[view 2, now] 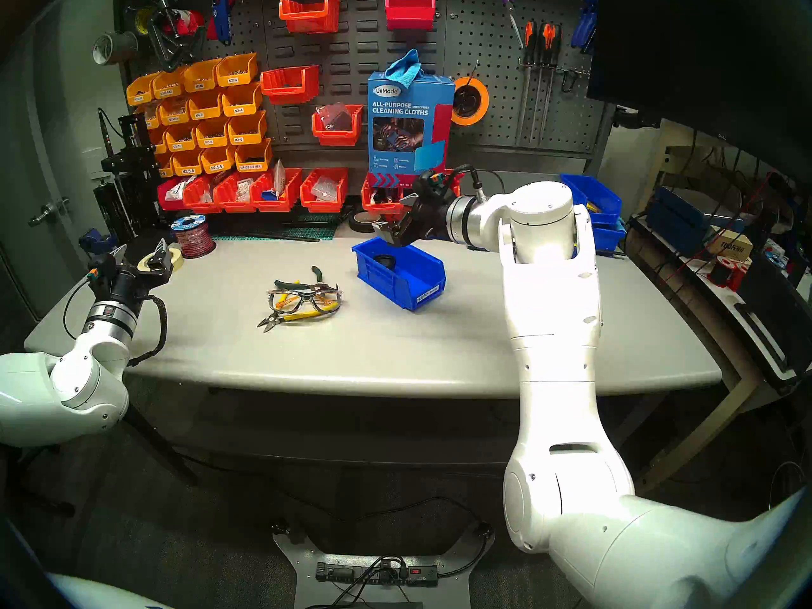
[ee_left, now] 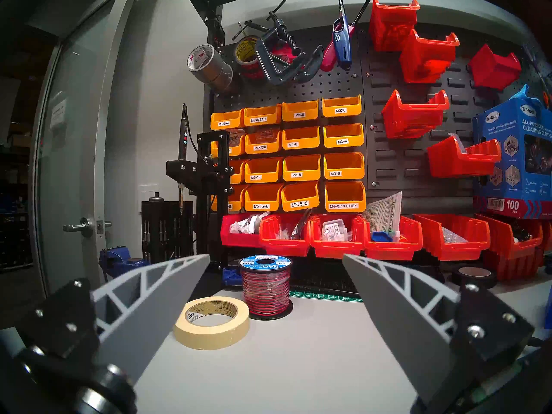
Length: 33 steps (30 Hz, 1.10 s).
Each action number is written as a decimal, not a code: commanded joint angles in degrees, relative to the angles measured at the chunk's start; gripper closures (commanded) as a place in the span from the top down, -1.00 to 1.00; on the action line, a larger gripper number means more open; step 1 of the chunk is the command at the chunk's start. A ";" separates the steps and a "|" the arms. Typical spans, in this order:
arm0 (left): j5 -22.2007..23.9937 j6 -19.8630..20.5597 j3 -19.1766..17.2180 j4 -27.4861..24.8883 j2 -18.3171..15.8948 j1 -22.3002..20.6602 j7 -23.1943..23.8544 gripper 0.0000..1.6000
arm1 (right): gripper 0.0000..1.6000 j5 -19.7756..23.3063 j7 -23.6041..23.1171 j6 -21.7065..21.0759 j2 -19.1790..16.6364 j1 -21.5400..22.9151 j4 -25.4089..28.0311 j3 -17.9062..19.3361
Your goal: Take out tools from the storage box
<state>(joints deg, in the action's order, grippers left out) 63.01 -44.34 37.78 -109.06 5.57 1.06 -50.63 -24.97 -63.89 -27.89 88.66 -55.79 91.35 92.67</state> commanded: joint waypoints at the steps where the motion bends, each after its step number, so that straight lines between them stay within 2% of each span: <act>1: 0.00 -0.19 0.60 -0.03 0.15 -2.38 0.08 1.00 | 1.00 0.33 0.31 1.05 0.07 0.61 0.88 0.37; 24: 0.25 -0.33 3.96 -0.19 0.15 -5.61 0.18 1.00 | 1.00 0.33 0.30 1.29 0.15 0.58 0.86 0.47; 27: 0.27 -0.34 4.22 -0.20 0.15 -5.85 0.19 1.00 | 1.00 1.71 -1.74 4.77 -1.79 1.57 -1.47 1.15; 28: 0.27 -0.35 4.24 -0.20 0.15 -5.86 0.18 1.00 | 1.00 2.28 -3.69 6.39 -3.39 2.12 -2.51 1.14; 30: 0.27 -0.35 4.25 -0.20 0.15 -5.87 0.18 1.00 | 1.00 1.97 -4.18 6.85 -4.13 2.37 -3.08 0.98; 33: 0.28 -0.34 4.34 -0.21 0.15 -5.96 0.18 1.00 | 1.00 1.96 -5.08 9.78 -5.21 3.31 -4.76 1.15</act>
<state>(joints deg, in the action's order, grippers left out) 63.36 -44.52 42.46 -109.27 5.58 -3.25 -50.56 -23.59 -66.61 -22.82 87.02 -55.11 88.71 93.48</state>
